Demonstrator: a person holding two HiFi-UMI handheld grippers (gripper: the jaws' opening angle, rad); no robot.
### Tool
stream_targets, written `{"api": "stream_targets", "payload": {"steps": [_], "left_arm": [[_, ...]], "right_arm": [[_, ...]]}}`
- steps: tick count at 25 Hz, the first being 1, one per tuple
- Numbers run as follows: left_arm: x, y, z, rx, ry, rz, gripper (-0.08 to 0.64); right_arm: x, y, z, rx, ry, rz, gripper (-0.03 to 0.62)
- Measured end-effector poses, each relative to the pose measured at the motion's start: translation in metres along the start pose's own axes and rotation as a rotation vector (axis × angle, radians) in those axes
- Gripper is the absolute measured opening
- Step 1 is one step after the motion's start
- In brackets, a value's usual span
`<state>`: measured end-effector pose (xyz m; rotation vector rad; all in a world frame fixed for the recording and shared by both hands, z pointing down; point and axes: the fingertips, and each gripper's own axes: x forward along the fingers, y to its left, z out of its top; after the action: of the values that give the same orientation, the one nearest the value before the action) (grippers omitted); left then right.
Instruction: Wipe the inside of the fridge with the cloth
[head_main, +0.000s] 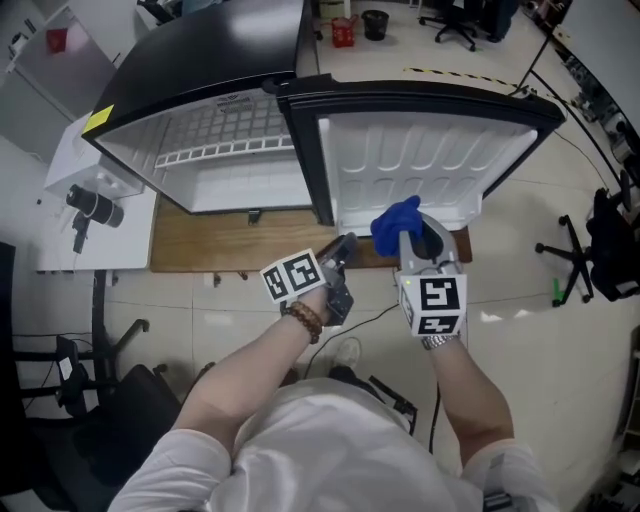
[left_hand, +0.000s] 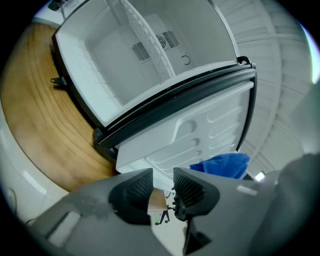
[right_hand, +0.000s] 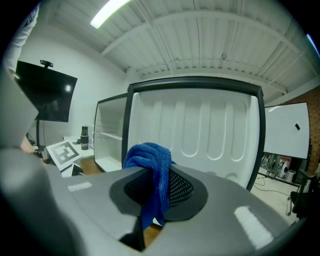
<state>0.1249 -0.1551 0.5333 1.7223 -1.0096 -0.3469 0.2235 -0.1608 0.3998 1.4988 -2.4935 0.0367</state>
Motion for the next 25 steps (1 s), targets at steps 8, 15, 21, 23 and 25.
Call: {"api": "stream_targets", "payload": {"steps": [8, 15, 21, 23, 25], "left_arm": [[-0.079, -0.030, 0.068, 0.274, -0.079, -0.047, 0.110], [-0.163, -0.055, 0.136, 0.632, -0.155, -0.007, 0.082], [-0.236, -0.065, 0.197, 0.857, -0.199, 0.038, 0.034], [-0.251, -0.068, 0.203, 0.918, -0.191, 0.056, 0.006], [-0.263, -0.068, 0.203, 0.966, -0.182, 0.075, 0.005]], "right_arm": [[0.008, 0.088, 0.040, -0.002, -0.040, 0.129, 0.049], [0.020, 0.164, 0.070, 0.015, -0.064, 0.192, 0.049], [0.035, 0.236, 0.095, 0.042, -0.072, 0.189, 0.049], [0.034, 0.247, 0.101, 0.055, -0.076, 0.178, 0.049], [0.030, 0.256, 0.105, 0.071, -0.078, 0.170, 0.049]]}}
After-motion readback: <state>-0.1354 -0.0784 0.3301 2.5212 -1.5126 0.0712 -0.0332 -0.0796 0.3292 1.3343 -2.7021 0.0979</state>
